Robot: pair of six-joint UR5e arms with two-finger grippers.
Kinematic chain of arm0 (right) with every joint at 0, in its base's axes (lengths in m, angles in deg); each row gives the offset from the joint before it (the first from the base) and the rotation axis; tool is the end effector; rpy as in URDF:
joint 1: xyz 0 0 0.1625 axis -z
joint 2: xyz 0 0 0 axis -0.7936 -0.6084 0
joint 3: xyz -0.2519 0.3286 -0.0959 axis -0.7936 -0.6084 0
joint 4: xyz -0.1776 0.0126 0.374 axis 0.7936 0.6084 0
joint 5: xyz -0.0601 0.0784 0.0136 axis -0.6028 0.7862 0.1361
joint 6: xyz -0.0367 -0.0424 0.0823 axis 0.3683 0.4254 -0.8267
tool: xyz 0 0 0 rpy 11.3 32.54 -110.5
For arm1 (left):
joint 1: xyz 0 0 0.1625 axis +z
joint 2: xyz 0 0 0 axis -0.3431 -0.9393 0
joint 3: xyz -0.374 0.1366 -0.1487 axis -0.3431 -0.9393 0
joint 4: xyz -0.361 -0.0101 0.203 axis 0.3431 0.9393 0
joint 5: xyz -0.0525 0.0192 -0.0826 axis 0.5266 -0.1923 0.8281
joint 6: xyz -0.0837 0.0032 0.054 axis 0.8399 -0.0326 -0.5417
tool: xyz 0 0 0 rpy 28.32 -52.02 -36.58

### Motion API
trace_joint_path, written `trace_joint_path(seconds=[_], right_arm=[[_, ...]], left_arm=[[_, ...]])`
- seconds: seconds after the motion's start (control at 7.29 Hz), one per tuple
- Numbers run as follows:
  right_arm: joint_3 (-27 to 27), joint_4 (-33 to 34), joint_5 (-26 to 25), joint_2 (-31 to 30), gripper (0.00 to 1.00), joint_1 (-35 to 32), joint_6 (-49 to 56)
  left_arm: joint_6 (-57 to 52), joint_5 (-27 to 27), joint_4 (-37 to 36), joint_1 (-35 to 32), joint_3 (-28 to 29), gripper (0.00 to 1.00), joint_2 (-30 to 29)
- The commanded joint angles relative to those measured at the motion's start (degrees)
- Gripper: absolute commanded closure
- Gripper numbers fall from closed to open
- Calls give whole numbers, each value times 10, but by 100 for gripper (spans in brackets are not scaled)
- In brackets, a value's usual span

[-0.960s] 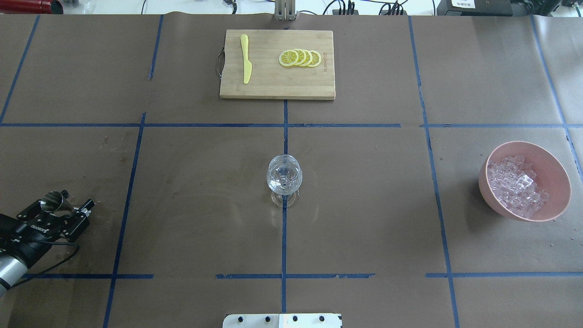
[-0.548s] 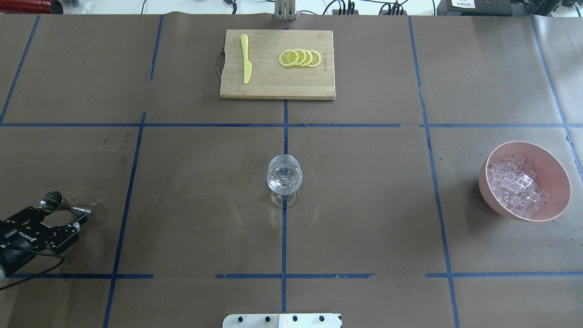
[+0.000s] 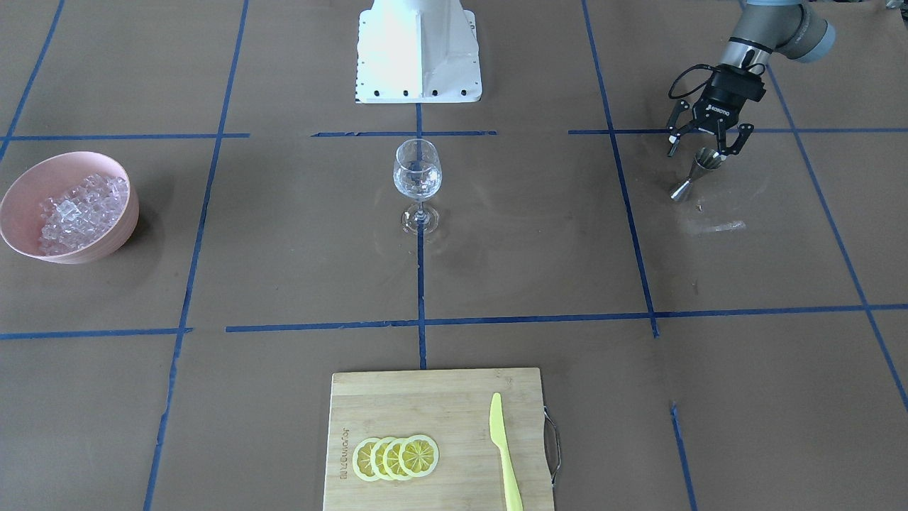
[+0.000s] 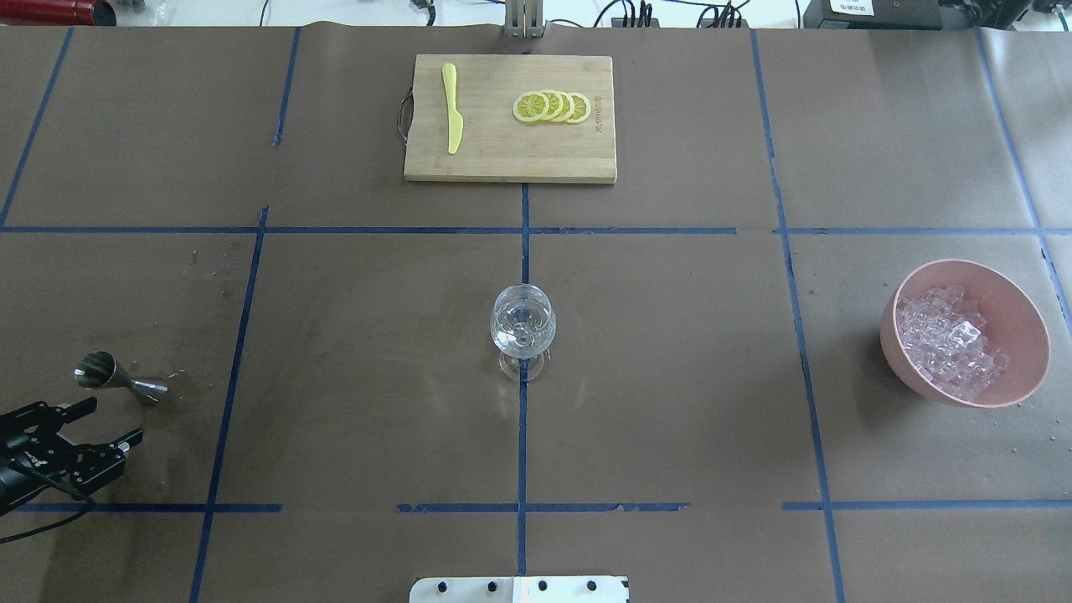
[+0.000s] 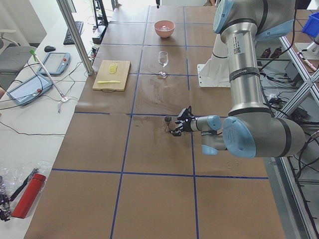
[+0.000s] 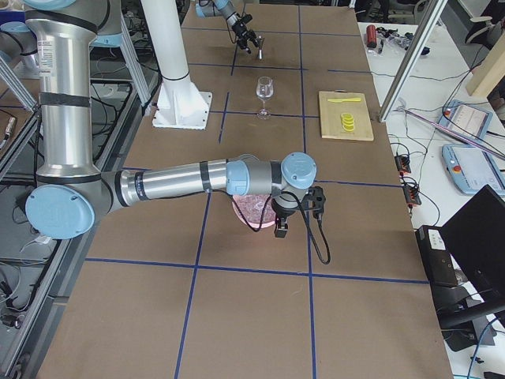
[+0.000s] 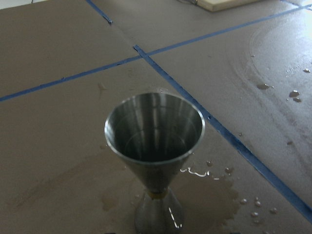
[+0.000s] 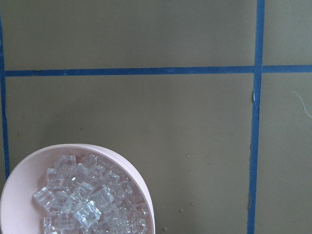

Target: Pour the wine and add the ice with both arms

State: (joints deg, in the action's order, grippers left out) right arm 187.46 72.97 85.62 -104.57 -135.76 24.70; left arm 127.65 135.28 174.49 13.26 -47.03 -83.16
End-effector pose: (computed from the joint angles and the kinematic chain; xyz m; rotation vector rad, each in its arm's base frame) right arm -0.0019 -0.4794 0.5739 -0.0703 -0.9085 -0.0231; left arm 0.2696 -0.2163 0.6039 0.8961 0.8775 0.2186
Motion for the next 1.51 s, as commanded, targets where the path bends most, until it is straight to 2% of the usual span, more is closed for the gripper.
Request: trace_joint_path(seconds=[0.0, 0.41, 0.55, 0.69, 0.82, 0.96, 1.1, 1.23, 1.37], right_arm=[[5, 0, 0, -1, 0, 0, 0], [32, -1, 18, -7, 0, 17, -1], [67, -1, 14, -6, 0, 48, -34], [110, -2, 7, -6, 0, 94, -109], [141, -20, -24, -10, 0, 127, -136], [143, -68, -26, -32, 0, 138, -153], [141, -159, -50, -63, 0, 161, -166], [136, -225, -86, -67, 0, 190, -209], [136, -237, -113, -66, 0, 219, -224]], left_arm=[[1, 22, -16, -18, -29, 16, 65], [1, 31, -9, -110, -26, 16, 92], [3, 92, -7, -155, -23, 16, 85], [0, 204, -8, -243, -22, 16, 66], [-10, 327, -14, -338, -18, 16, 33], [-59, 437, -23, -437, 4, 16, -15], [-86, 533, -63, -505, 20, 16, -53], [-90, 614, -105, -558, 21, 13, -85], [-88, 634, -112, -563, 23, 0, -86]])
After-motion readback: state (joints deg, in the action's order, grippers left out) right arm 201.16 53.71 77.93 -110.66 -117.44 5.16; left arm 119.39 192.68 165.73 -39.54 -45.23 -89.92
